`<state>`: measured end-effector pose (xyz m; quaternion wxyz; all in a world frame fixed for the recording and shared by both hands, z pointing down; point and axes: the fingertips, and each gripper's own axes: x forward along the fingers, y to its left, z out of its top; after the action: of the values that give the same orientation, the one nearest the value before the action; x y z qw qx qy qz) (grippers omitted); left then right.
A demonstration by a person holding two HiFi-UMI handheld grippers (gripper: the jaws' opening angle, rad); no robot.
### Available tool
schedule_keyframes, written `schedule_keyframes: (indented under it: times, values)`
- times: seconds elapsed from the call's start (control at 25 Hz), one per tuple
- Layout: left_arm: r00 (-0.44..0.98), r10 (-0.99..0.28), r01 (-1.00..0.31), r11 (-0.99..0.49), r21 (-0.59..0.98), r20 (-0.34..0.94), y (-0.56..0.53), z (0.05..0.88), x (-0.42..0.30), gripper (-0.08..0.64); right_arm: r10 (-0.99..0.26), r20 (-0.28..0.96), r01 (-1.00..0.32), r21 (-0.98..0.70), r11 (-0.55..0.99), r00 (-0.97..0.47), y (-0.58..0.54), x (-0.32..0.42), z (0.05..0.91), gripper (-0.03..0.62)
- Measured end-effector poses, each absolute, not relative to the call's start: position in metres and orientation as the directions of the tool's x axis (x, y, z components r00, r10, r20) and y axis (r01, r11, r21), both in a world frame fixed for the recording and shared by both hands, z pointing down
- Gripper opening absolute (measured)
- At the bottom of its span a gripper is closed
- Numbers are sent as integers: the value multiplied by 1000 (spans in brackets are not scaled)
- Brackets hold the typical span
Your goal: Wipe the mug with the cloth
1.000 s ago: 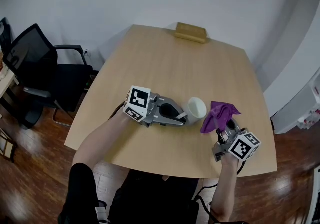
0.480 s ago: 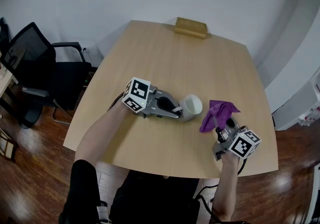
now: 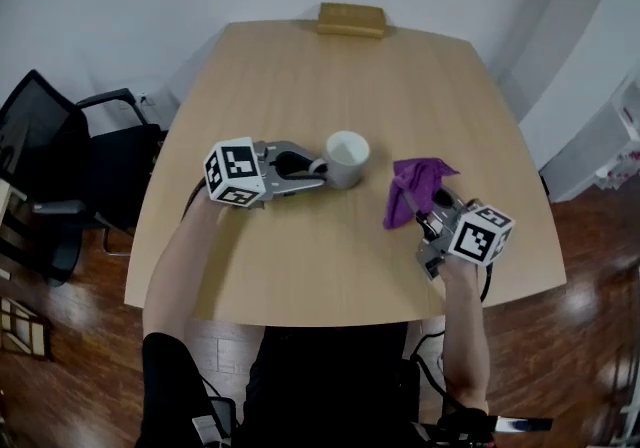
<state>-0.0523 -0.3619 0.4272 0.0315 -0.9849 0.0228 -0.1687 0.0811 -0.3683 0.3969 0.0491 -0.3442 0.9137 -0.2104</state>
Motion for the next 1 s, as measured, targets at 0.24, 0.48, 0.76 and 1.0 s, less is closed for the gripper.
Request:
schedule_keyframes:
  times: [0.24, 0.48, 0.76, 1.0]
  values:
    - [894, -218, -169, -973, -156, 391, -375, 429, -66, 141, -592, 62, -545, -475, 691, -804, -380, 59, 398, 81]
    - [894, -239, -201, -970, -138, 380, -378, 426, -61, 147, -577, 61, -526, -497, 690, -815, -364, 70, 394, 81]
    - [841, -408, -375, -913, -160, 355, -410, 433, -48, 193, -621, 68, -564, -505, 653, -781, -352, 99, 402, 81]
    - [751, -574, -551, -817, -169, 325, -452, 432, -117, 189, -542, -9, -460, -518, 722, -841, -391, 46, 406, 81]
